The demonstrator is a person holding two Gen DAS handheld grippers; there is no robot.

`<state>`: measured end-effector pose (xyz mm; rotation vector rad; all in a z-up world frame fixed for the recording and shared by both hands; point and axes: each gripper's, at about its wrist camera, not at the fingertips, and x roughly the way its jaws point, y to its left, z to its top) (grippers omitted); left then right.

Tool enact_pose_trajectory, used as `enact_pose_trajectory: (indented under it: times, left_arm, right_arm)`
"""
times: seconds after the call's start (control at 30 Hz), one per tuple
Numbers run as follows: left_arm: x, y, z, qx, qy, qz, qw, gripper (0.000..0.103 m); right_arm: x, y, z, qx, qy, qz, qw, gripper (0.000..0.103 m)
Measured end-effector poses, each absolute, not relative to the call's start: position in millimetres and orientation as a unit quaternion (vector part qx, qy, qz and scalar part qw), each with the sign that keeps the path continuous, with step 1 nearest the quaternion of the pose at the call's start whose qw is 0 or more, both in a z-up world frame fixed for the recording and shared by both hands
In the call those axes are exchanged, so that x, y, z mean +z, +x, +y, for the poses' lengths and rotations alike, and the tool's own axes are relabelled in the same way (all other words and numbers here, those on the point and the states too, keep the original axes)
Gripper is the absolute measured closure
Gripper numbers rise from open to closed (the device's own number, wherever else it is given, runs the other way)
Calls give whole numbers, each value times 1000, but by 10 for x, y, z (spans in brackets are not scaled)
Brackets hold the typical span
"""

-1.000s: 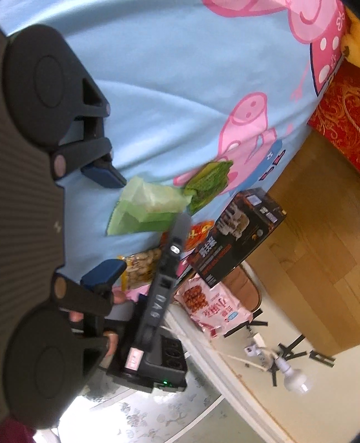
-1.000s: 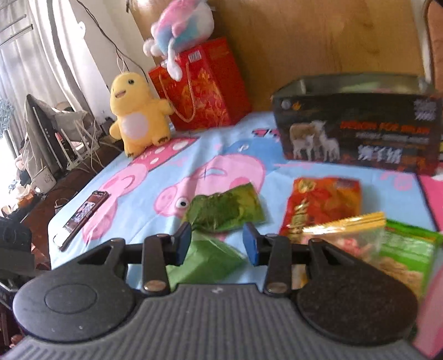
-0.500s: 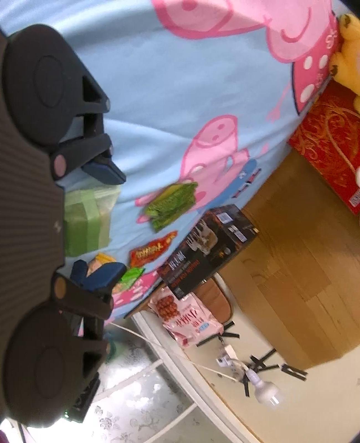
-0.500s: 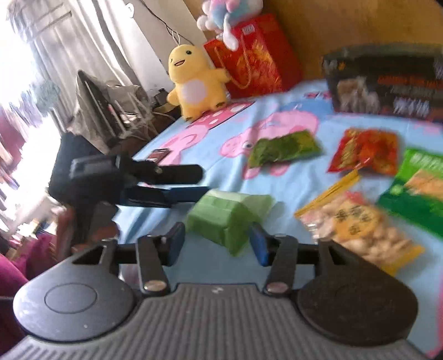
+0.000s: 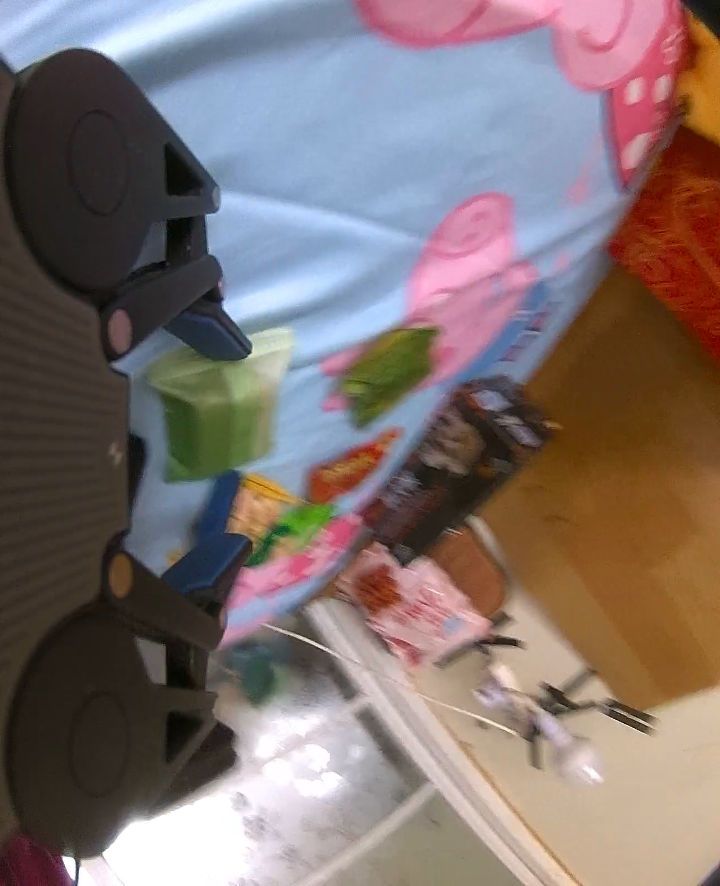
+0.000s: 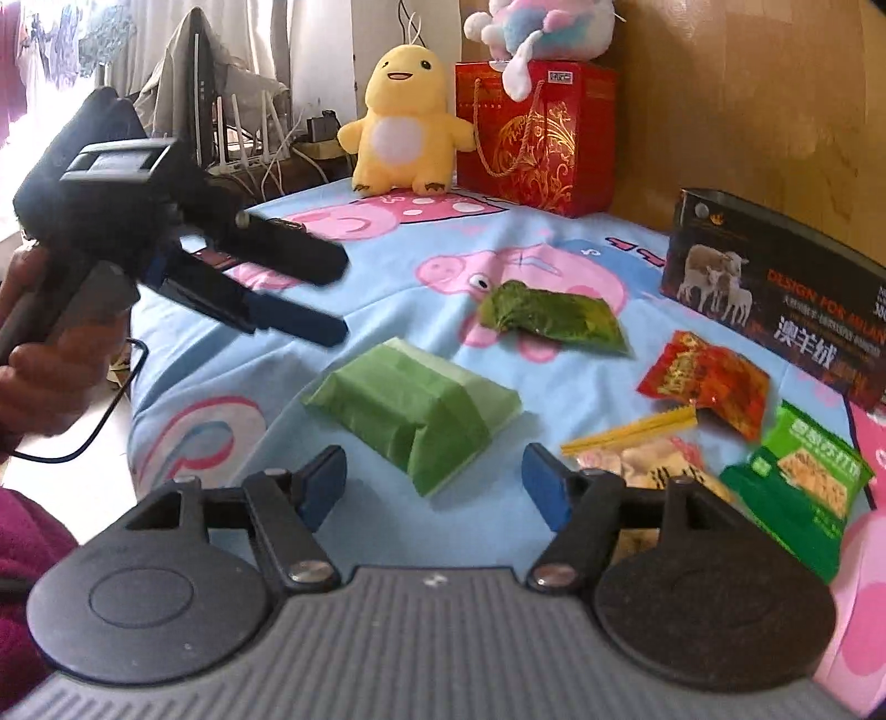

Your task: Organize snacks

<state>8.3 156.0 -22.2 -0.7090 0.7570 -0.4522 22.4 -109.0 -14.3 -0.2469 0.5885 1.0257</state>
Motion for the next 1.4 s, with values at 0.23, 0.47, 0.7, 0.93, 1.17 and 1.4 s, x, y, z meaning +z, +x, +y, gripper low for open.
enact_pose_trajectory:
  times: [0.23, 0.47, 0.7, 0.93, 1.17, 1.4]
  left_arm:
    - [-187, 115, 1416, -213, -317, 353, 854, 35]
    - [-56, 163, 1297, -240, -308, 326, 861, 40]
    - [73, 311, 1163, -253, -282, 315, 870, 40]
    - [270, 490, 1072, -266, -260, 300, 878, 40]
    - [583, 990, 849, -287, -212, 271, 894, 40]
    - [794, 1807, 591, -293, -196, 252, 901, 34]
  right_arm:
    - [-153, 174, -979, 460, -119, 254, 843, 48]
    - [-144, 199, -1063, 426, -91, 249, 865, 57]
    - [-112, 229, -1206, 388, -52, 226, 892, 59]
    - [-10, 236, -1288, 362, -46, 182, 913, 60]
    - [200, 515, -1354, 325, -54, 135, 935, 63]
    - [478, 1128, -1447, 274, -59, 93, 955, 63]
